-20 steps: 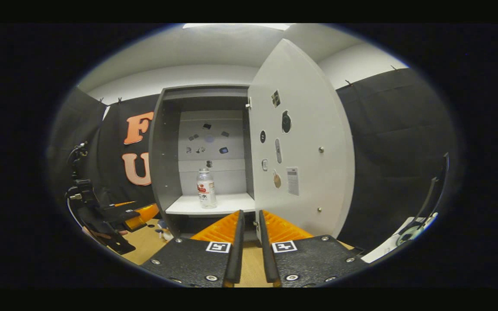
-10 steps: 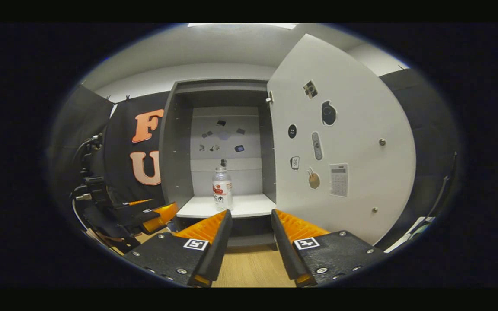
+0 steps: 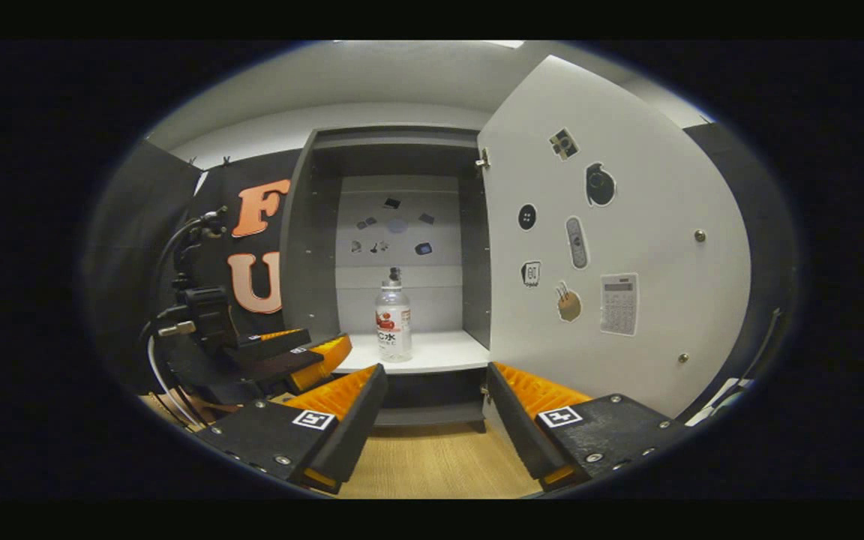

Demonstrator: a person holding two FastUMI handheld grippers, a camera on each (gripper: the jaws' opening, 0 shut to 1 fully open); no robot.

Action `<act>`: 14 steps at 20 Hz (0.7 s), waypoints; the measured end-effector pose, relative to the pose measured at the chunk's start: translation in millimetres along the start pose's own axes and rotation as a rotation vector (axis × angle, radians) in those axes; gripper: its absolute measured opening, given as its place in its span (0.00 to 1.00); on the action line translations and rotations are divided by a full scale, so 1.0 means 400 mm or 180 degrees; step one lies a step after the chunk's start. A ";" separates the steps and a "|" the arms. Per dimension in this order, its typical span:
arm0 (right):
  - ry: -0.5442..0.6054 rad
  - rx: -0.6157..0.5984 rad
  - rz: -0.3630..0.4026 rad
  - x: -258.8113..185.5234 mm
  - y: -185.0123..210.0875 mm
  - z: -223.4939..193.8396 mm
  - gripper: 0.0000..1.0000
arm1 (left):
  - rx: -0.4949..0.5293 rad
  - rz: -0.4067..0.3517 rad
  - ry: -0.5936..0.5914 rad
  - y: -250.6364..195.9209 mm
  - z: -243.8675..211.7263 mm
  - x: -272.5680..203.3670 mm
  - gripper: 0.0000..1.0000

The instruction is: Open the cabinet door with the right hand, grasp the bottle in the cabinet with the left hand and place it on the coaster, then close the cabinet door with the right hand.

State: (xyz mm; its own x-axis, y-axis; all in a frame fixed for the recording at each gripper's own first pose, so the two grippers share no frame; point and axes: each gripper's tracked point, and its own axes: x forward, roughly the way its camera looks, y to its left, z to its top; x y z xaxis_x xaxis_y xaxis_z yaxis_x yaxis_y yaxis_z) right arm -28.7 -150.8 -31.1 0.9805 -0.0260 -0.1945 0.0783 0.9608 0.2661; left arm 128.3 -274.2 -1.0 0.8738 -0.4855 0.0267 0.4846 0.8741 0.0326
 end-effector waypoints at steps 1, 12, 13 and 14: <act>-0.0026 -0.0024 -0.0003 0.004 0.003 0.002 0.84 | -0.0003 -0.0029 -0.0006 -0.008 0.001 0.018 0.95; -0.0036 -0.0113 -0.0089 0.061 0.007 -0.023 0.93 | 0.0034 -0.0151 -0.0072 -0.021 0.008 0.219 0.95; -0.0026 -0.0080 -0.0089 0.061 0.011 -0.033 0.93 | 0.0030 -0.0151 -0.0083 -0.018 0.013 0.233 0.95; -0.0015 -0.0048 -0.0085 0.062 0.014 -0.034 0.93 | 0.0022 -0.0145 -0.0084 -0.015 0.014 0.251 0.95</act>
State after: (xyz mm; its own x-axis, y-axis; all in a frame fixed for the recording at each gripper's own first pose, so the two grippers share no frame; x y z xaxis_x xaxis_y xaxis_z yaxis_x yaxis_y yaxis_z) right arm -6.4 -142.3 -47.3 0.9790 -0.0531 -0.1969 0.1019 0.9638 0.2465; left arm 212.8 -328.4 7.0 0.8494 -0.5252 0.0513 0.5236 0.8509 0.0414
